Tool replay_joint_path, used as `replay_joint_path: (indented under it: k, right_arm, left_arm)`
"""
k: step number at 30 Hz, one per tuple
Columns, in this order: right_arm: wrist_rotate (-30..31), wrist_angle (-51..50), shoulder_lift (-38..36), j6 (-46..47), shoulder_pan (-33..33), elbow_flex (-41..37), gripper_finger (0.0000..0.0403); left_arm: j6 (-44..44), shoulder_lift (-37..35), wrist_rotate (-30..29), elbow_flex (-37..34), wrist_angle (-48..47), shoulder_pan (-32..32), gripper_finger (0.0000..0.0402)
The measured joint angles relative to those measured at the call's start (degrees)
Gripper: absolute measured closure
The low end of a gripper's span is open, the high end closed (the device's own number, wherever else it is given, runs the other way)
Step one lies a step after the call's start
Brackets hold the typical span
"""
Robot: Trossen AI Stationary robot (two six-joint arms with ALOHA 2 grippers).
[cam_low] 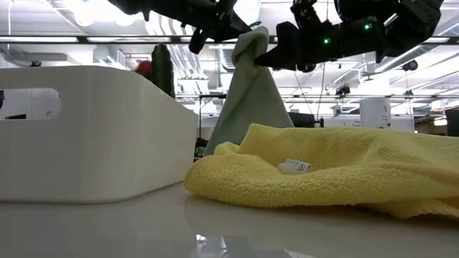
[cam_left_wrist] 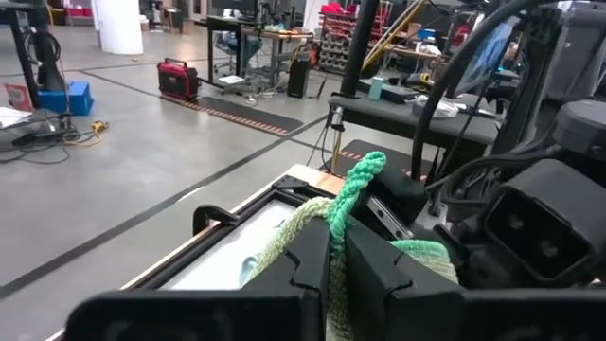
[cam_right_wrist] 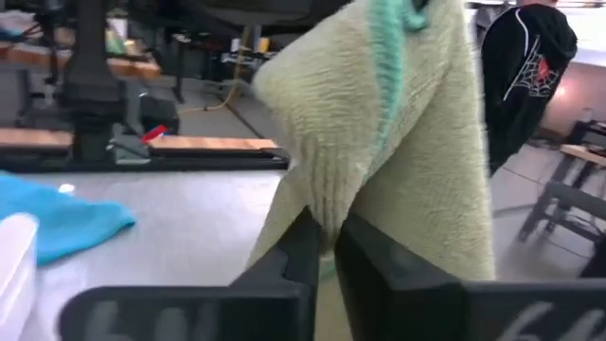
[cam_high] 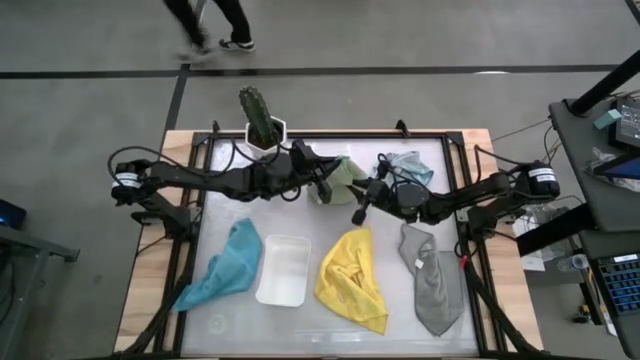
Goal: Fold microfiber towels
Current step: Fold the green microfiber towel
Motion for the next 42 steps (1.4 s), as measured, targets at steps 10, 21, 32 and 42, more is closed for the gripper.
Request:
replay_joint_path:
  k: [10,21,32,42]
  right_arm:
    - [-6.9,-18.0,-7.1,-0.2,0.9,0.5,0.0394]
    - [-14.1,-53.9,-19.4,3.9,1.1,1.6,0.0394]
    - [-14.7,-59.6,-17.1,5.6,1.2,-0.4,0.0394]
    - [-14.5,-59.5,-13.2,4.8,1.2,-0.4,0.0394]
  left_arm:
    - [2.1,-0.3,6.7,0.0,-1.9,0.0,0.0339]
    - [13.9,0.6,14.5,-0.3,-9.9,0.0,0.0270]
    - [13.6,9.0,18.1,-1.5,-2.0,0.7,0.0267]
    - [14.0,13.7,25.6,-1.4,3.7,3.0,0.0182]
